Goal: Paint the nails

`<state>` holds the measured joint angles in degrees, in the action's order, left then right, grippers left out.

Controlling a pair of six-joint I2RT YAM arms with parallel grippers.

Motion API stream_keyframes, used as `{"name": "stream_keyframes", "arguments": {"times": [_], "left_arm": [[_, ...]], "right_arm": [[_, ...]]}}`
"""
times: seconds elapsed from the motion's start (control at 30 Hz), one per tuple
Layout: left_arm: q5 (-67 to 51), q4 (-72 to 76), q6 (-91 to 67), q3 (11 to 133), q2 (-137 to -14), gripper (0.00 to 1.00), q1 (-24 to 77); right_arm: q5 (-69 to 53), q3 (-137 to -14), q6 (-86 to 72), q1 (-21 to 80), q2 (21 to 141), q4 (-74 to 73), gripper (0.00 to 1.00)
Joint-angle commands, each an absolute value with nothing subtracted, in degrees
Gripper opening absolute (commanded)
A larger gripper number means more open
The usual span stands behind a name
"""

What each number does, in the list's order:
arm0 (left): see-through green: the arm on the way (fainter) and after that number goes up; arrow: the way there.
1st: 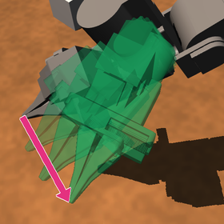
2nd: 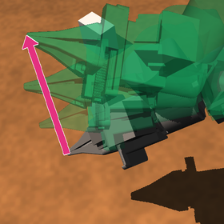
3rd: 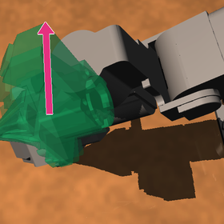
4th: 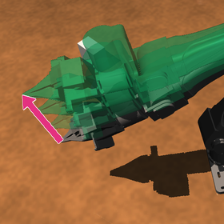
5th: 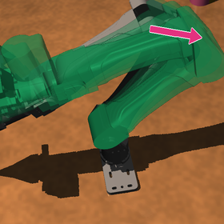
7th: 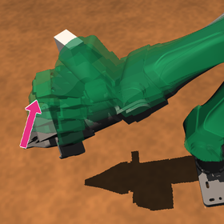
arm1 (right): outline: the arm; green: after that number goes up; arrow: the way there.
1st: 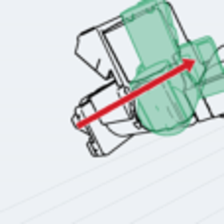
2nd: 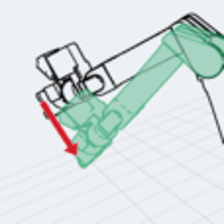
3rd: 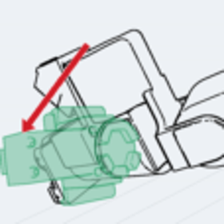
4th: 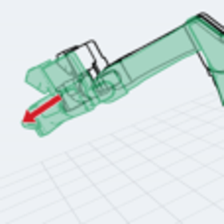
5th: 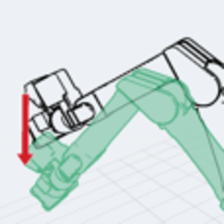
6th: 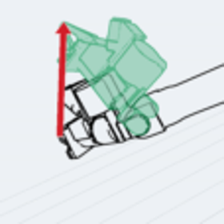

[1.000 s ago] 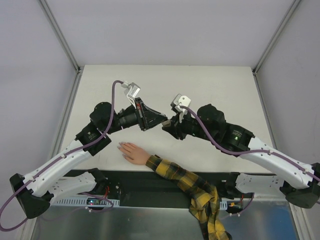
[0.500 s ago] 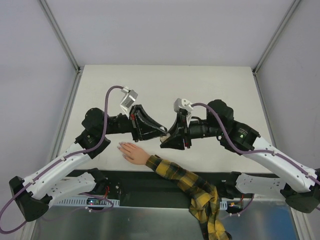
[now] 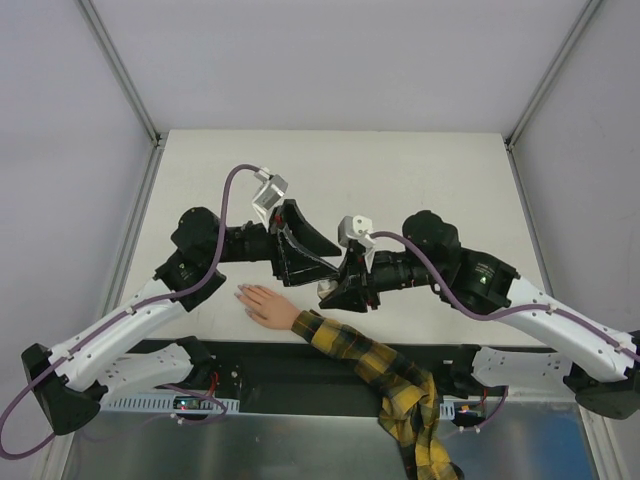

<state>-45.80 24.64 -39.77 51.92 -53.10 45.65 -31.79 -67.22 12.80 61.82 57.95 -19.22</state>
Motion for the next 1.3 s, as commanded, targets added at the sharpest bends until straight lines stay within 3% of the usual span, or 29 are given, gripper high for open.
{"name": "stream_keyframes", "arguments": {"times": [0.0,0.63,0.87,1.2,1.27], "left_arm": [[-36.8,14.5,-34.3,54.6,-51.0,0.64,44.9],[-28.0,7.8,-29.0,54.4,-46.7,0.61,44.8],[-27.1,4.0,-26.4,55.0,-45.7,0.46,44.9],[-27.2,1.8,-25.8,55.4,-47.3,0.42,44.8],[-27.2,1.8,-25.8,55.5,-47.5,0.28,44.8]], "right_arm": [[-26.7,-69.0,16.8,62.9,58.6,-19.2,0.00],[-12.6,-70.1,15.4,63.0,60.6,-20.9,0.00],[-10.1,-70.9,15.2,63.1,61.7,-21.7,0.00],[-9.8,-71.5,15.2,63.0,61.3,-21.4,0.00],[-9.8,-71.4,15.2,63.0,61.4,-21.4,0.00]]}}
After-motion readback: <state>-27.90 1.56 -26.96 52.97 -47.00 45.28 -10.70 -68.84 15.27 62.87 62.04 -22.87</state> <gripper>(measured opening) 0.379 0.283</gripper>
